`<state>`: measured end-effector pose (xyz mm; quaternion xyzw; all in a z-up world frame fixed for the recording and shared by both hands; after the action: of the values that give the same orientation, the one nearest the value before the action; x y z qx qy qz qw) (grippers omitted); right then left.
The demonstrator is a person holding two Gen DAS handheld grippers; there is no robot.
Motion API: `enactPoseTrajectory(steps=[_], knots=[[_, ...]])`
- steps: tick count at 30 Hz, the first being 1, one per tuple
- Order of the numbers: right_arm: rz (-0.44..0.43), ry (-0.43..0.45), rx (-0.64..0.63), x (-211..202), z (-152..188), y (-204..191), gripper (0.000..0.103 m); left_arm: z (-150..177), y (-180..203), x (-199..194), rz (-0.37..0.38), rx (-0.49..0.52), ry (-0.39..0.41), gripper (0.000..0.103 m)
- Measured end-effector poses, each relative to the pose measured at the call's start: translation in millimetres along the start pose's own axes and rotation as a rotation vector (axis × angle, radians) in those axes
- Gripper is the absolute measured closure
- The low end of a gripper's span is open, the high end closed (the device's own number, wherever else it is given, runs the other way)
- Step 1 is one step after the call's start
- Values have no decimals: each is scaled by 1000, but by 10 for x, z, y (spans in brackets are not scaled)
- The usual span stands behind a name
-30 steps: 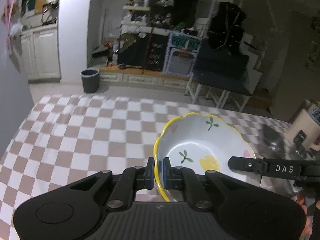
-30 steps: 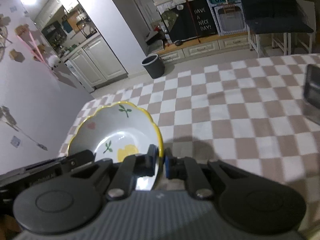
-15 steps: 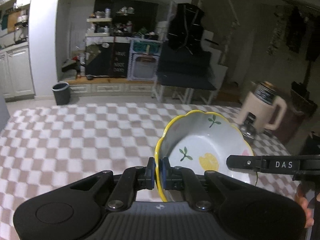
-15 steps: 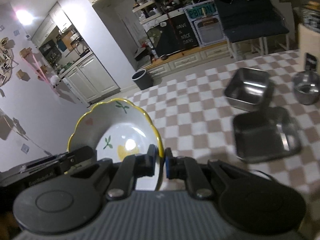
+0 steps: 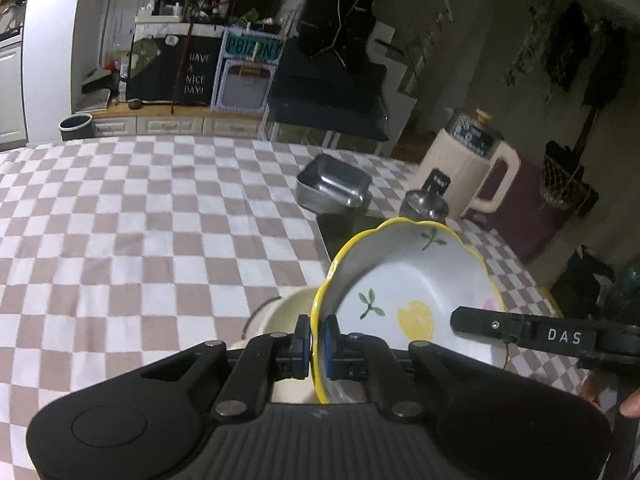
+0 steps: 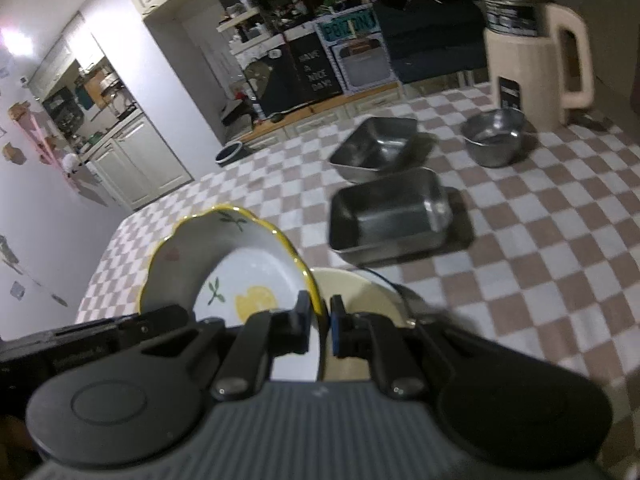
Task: Organize plates and bowls
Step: 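Lift the lemon bowl with both tools and carry it to the cream bowl, then lower the lemon bowl into the cream bowl with both tools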
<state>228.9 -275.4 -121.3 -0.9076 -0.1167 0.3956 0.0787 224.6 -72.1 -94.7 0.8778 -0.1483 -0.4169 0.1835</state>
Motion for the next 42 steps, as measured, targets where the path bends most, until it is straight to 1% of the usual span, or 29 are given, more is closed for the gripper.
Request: enactPoseTrajectory(steps=[3,7,9,13,16,21,26,38,42], knots=[[16,-12,15,5,17,49,92,57,84,78,-8,16,-12,96],[26,-28,25,41,49,102,92,77,92,163,-15,22,-29,96],[29,-41,25,51,84,99,91,81,62,186,-25,22,-39,96],[30,-73,14,179,108,66,91,96,-71,253,-40,-18,-74,96],[30,-99,12,247,137,18,91,113,-138,297,-59,-18,-91,96],[36,-126,10,329,175,-28,91,143,-237,355,-65,-36,-127,96],[40,-164,5,404,241,-32,91,200,-270,418,-88,-28,-157,95],[50,-200,10,465,279,-7,91,230,-285,524,-106,-22,-178,95],[51,-229,15,502,306,-8,91,260,-278,559,-117,-16,-192,92]])
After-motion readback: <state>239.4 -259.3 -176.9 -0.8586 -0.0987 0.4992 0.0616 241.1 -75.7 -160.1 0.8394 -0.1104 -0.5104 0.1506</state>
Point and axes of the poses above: each gripper's, at about its wrist camera, not at the fingertips, and x roughly the way its jaws point, y to its right, z to its underside, the point moved 6 cm from there along x, roughly the way its jaws point, and after that the axes turned 15 degrees about -x, right-handed, at the moved point
